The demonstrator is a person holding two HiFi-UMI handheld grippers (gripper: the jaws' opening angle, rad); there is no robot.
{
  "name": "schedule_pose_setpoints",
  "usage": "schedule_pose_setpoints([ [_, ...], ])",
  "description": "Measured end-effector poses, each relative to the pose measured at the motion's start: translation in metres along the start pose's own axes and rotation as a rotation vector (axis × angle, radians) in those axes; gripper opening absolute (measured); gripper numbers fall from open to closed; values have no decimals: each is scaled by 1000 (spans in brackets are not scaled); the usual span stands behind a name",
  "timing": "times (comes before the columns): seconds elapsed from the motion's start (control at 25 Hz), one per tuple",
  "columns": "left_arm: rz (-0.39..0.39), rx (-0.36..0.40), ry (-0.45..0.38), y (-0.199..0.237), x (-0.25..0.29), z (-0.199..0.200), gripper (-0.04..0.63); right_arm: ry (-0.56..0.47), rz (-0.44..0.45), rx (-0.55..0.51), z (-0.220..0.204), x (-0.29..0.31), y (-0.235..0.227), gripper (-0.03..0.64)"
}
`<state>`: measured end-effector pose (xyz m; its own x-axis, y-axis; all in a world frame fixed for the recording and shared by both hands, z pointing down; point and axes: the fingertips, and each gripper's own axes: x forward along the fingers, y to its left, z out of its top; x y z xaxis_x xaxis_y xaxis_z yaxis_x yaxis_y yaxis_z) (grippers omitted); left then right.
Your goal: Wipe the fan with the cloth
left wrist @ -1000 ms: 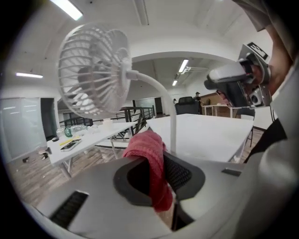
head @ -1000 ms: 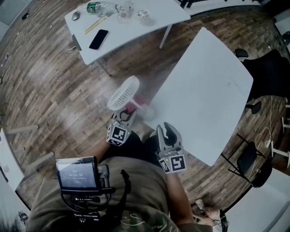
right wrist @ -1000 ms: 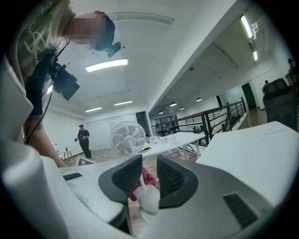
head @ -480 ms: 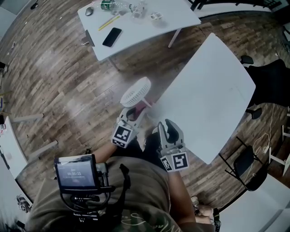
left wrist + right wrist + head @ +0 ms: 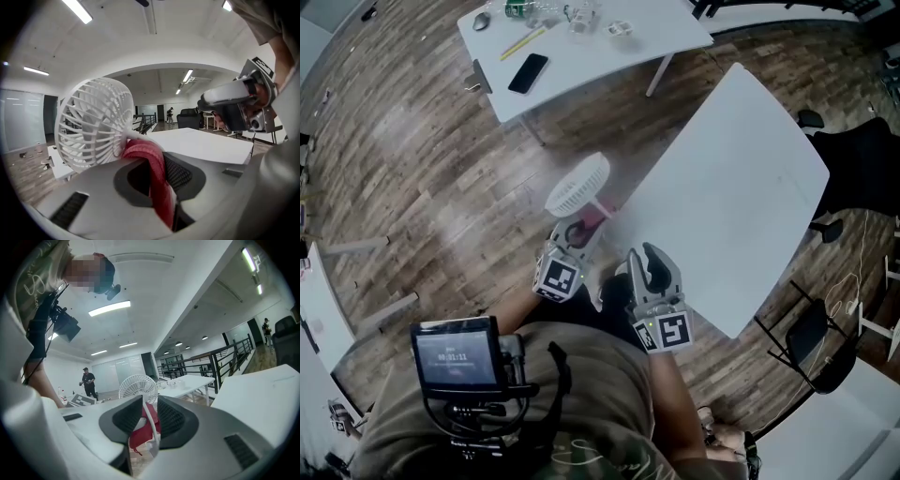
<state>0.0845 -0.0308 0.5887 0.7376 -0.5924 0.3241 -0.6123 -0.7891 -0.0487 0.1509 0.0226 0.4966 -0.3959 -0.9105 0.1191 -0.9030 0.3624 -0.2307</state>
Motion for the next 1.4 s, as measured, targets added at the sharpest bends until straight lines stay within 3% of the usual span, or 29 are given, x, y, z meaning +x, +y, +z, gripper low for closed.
schedule_pose_setpoints([
  [0.24,-38,78,-10,-11,9,-14,80,3,-20,-16,-8,-14,-11,95],
  [0.4,-35,65,-1,-13,11,-24,80,-3,-48,-13,-13,-23,-20,95],
  [0.68,-38,37,-57,-13,14,-28,81,-13,-67,-26,-29,-31,-31,95],
  [0.88,-43,51,-20,-15,18,-50,81,-13,-68,-22,-45,-31,-31,95],
  [1.04,-66,109,26,-12,28,-80,80,-18,-59,-32,-51,-26,-32,95],
  [1.16,-61,78,56,-7,30,-99,81,-30,-61,-37,-54,-22,-33,95],
  [1.4,-51,54,65,1,27,-95,81,-13,-70,-31,-54,-23,-26,95],
])
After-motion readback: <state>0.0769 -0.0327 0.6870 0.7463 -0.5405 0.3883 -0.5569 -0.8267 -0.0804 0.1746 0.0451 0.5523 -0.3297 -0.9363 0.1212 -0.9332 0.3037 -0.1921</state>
